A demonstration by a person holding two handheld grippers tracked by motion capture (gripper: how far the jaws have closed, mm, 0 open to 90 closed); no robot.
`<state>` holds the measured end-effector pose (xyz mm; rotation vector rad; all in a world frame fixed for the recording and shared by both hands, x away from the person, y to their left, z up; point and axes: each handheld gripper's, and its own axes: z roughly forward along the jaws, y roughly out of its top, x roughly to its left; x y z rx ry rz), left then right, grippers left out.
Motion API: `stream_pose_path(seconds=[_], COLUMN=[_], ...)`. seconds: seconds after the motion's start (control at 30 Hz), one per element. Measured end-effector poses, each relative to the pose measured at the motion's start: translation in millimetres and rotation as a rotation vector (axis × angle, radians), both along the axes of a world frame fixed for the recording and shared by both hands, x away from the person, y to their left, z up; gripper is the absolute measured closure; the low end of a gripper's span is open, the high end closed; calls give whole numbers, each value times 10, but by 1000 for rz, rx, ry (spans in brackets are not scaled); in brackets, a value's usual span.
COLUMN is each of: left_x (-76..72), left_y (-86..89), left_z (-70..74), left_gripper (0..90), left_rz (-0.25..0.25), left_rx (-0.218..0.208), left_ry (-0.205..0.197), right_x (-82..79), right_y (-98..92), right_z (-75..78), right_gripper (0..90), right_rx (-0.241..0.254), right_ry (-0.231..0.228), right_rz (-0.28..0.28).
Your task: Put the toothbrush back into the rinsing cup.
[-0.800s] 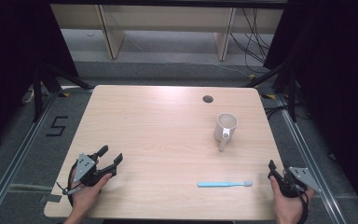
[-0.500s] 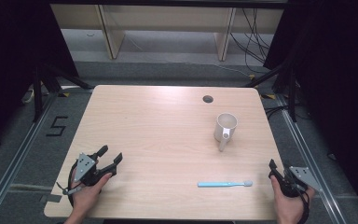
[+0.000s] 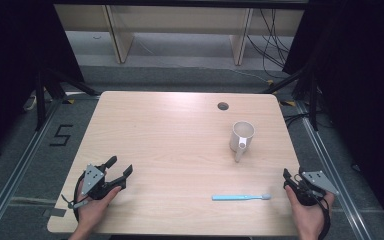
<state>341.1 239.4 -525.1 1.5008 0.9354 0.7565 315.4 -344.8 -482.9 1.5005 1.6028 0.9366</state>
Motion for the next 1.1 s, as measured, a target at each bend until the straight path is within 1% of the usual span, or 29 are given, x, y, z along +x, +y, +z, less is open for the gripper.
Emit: stream_pose_path(seconds=[0.03, 0.07, 0.1, 0.13, 0.17, 0.2, 0.23, 0.27, 0.33, 0.37, 0.4, 0.43, 0.47, 0.5, 0.53, 0.57, 0.6, 0.7, 0.73, 0.77, 0.8, 0.83, 0.87, 0.9, 0.93, 0.97, 1.0, 1.03, 1.1], left_x=[1, 2, 5, 6, 5, 5, 3, 1, -5, -6, 6, 7, 8, 10, 12, 12, -2, -3, -2, -2, -2, -3, 3, 11, 11, 9, 7, 7, 10], left_y=[2, 3, 6, 8, 9, 10, 9, 6, -3, -6, -14, -16, -16, -15, -14, -12, -3, 1, -2, -2, -3, -5, -9, -16, -16, -18, -16, -17, -20], left_z=[1, 1, 0, 0, 0, 0, 0, -1, -1, -1, -10, -9, -8, -9, -9, -9, 2, 3, 2, 2, 2, 2, -3, -10, -10, -10, -9, -9, -10], left_gripper=[298, 298, 298, 297, 298, 298, 298, 297, 298, 298, 298, 299, 299, 300, 300, 300, 300, 300, 300, 300, 300, 300, 300, 298, 298, 298, 297, 297, 297], left_rz=[0, 3, 3, 4, 5, 5, 5, 5, 5, 6, 0, 0, 0, 0, 1, 1, 6, 4, 5, 5, 5, 4, 2, -2, -2, -1, -4, -5, -4], left_rx=[0, -3, -6, -8, -11, -10, -8, -5, -1, 2, -7, -4, -3, -6, -10, -11, 3, 1, 2, 2, 2, 2, -3, -12, -12, -12, -11, -12, -14], left_ry=[3, 5, 5, 5, 5, 4, 3, 1, -3, -4, -18, -17, -15, -14, -14, -13, 4, 7, 5, 5, 4, 4, -4, -14, -14, -15, -14, -14, -14], right_x=[27, 24, 49, 70, 85, 80, 112, 149, 163, 176, 199, 236, 236, 248, 264, 278, 302, 352, 375, 375, 420, 420, 417, 437, 437, 440, 470, 479, 494], right_y=[-21, 12, -8, 8, 6, 38, 16, 9, 21, 55, 18, 46, 46, 54, 20, 28, 41, 73, 97, 97, 96, 96, 123, 159, 159, 174, 142, 148, 166], right_z=[17, 25, 39, 40, 54, 72, 81, 120, 127, 138, 158, 198, 198, 208, 234, 261, 268, 307, 328, 328, 335, 335, 347, 353, 353, 348, 346, 352, 366], right_gripper=[465, 464, 464, 464, 464, 464, 464, 465, 467, 469, 469, 469, 469, 472, 474, 476, 478, 485, 494, 494, 502, 502, 501, 503, 503, 503, 502, 502, 502], right_rx=[-51, -28, -76, -50, -65, -29, -50, -70, -54, -39, -78, -69, -69, -67, -113, -122, -108, -120, -112, -112, -115, -115, -82, -25, -25, -10, -48, -48, -65], right_ry=[-4, 22, 25, 42, 61, 93, 94, 144, 155, 183, 202, 291, 291, 315, 358, 390, 420, 510, 592, 592, 635, 635, 689, 820, 820, 852, 889, 918, 931], right_rz=[41, 29, 51, 62, 66, 37, 54, 60, 57, 31, 70, 76, 76, 77, 115, 113, 129, 157, 151, 151, 174, 174, 146, 123, 123, 105, 137, 139, 167])
